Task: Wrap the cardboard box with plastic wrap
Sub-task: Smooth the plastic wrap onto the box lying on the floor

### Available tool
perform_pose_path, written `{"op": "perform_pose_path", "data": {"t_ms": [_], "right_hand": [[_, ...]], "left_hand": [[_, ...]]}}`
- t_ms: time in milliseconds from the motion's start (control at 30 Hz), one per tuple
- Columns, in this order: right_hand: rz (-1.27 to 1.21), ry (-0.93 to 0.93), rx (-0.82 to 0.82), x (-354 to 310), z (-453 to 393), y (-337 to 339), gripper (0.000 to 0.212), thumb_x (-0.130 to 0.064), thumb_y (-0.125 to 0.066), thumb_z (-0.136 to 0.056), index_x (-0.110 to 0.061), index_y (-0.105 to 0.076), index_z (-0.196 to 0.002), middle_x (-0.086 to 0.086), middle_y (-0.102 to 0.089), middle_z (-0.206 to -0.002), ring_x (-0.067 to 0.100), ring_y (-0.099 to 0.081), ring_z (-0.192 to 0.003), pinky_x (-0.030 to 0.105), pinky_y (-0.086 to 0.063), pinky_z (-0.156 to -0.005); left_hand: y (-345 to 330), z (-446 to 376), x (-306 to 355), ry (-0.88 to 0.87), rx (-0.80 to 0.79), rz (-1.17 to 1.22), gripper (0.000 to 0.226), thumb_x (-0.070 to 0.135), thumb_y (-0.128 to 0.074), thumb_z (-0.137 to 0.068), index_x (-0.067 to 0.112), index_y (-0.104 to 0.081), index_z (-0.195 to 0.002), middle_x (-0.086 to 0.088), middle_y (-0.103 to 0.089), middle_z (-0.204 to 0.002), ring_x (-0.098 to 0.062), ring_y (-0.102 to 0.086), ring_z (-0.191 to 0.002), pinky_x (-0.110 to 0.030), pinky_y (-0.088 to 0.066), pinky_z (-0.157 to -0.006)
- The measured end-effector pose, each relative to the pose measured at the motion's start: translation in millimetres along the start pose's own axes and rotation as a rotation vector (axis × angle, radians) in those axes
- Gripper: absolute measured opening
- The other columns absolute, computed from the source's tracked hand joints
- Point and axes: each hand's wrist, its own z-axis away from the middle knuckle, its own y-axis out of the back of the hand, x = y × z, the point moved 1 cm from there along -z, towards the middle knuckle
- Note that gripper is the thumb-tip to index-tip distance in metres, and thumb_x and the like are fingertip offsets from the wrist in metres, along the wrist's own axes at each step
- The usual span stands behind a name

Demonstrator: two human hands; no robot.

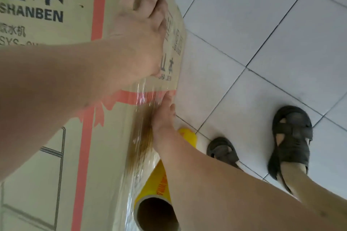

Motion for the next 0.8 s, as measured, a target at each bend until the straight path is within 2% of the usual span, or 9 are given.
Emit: {"op": "perform_pose_path", "data": {"t_ms": [100, 200, 300, 400, 467, 567, 700, 733, 800], "right_hand": [[0.023, -0.001, -0.017, -4, -1, -4, 0.083, -0.077, -0.013, -0.091, -0.029, -0.015, -0.159, -0.001, -0.014, -0.166, 0.022, -0.013, -0.152, 0.052, -0.009, -0.121], [0.053, -0.022, -0.065, -2, -5, -15, 0.083, -0.080, -0.015, -0.087, -0.035, -0.021, -0.157, -0.002, -0.020, -0.164, 0.022, -0.016, -0.151, 0.053, -0.012, -0.121], [0.077, -0.032, -0.087, -1, -5, -11, 0.088, -0.084, -0.014, -0.084, -0.036, -0.019, -0.157, -0.002, -0.019, -0.165, 0.023, -0.015, -0.152, 0.055, -0.011, -0.121], [0.085, -0.014, -0.089, -4, -3, -5, 0.084, -0.079, -0.012, -0.088, -0.033, -0.017, -0.158, -0.001, -0.015, -0.166, 0.024, -0.012, -0.152, 0.055, -0.009, -0.121], [0.113, -0.021, -0.099, -4, -1, -8, 0.092, -0.084, -0.009, -0.082, -0.033, -0.016, -0.158, -0.002, -0.015, -0.166, 0.023, -0.011, -0.152, 0.055, -0.009, -0.121], [0.128, -0.039, -0.097, -8, 5, -13, 0.116, -0.091, -0.003, -0.058, -0.033, -0.018, -0.157, -0.002, -0.018, -0.165, 0.022, -0.012, -0.152, 0.055, -0.009, -0.121], [0.105, -0.034, -0.081, -17, 10, -8, 0.093, -0.083, -0.009, -0.077, -0.035, -0.024, -0.156, -0.001, -0.023, -0.163, 0.023, -0.019, -0.150, 0.053, -0.014, -0.120], [0.111, -0.013, -0.079, -18, 10, -9, 0.092, -0.082, -0.009, -0.078, -0.035, -0.025, -0.155, -0.001, -0.025, -0.163, 0.023, -0.019, -0.150, 0.053, -0.014, -0.120], [0.127, 0.036, -0.082, -21, 12, -14, 0.104, -0.086, -0.006, -0.066, -0.037, -0.027, -0.154, -0.003, -0.030, -0.161, 0.022, -0.020, -0.149, 0.052, -0.014, -0.120]], "left_hand": [[-11, 6, 7, 0.027, 0.016, 0.051, 0.109, 0.076, -0.046, -0.087, 0.009, -0.008, -0.164, -0.014, 0.008, -0.171, -0.040, 0.022, -0.154, -0.065, -0.005, -0.123], [-20, 6, 12, 0.041, 0.057, 0.128, 0.108, 0.072, -0.057, -0.084, 0.007, -0.018, -0.162, -0.015, 0.004, -0.171, -0.041, 0.021, -0.154, -0.066, -0.009, -0.122], [-23, 2, 14, 0.028, 0.091, 0.205, 0.112, 0.070, -0.064, -0.080, 0.003, -0.023, -0.159, -0.016, 0.000, -0.169, -0.042, 0.020, -0.154, -0.068, -0.009, -0.122], [-22, 1, 12, 0.029, 0.040, 0.225, 0.113, 0.068, -0.066, -0.082, 0.004, -0.019, -0.162, -0.016, 0.007, -0.170, -0.043, 0.028, -0.152, -0.070, -0.004, -0.123], [-18, 1, 12, 0.002, 0.015, 0.262, 0.112, 0.066, -0.067, -0.083, 0.004, -0.017, -0.162, -0.015, 0.013, -0.171, -0.044, 0.031, -0.151, -0.071, -0.002, -0.122], [-22, -1, 13, 0.003, 0.004, 0.288, 0.113, 0.064, -0.068, -0.081, 0.004, -0.017, -0.162, -0.014, 0.012, -0.170, -0.044, 0.031, -0.150, -0.071, 0.001, -0.121], [-21, -4, 15, 0.000, 0.006, 0.310, 0.113, 0.065, -0.069, -0.080, 0.007, -0.018, -0.163, -0.011, 0.010, -0.170, -0.043, 0.032, -0.150, -0.072, 0.001, -0.121], [-19, -4, 15, -0.003, 0.005, 0.325, 0.111, 0.064, -0.069, -0.080, 0.008, -0.019, -0.162, -0.010, 0.009, -0.171, -0.043, 0.032, -0.150, -0.072, 0.002, -0.121], [-21, -4, 17, 0.004, 0.001, 0.343, 0.102, 0.058, -0.067, -0.083, 0.008, -0.024, -0.161, -0.009, 0.007, -0.171, -0.042, 0.032, -0.150, -0.072, 0.004, -0.120]]}}
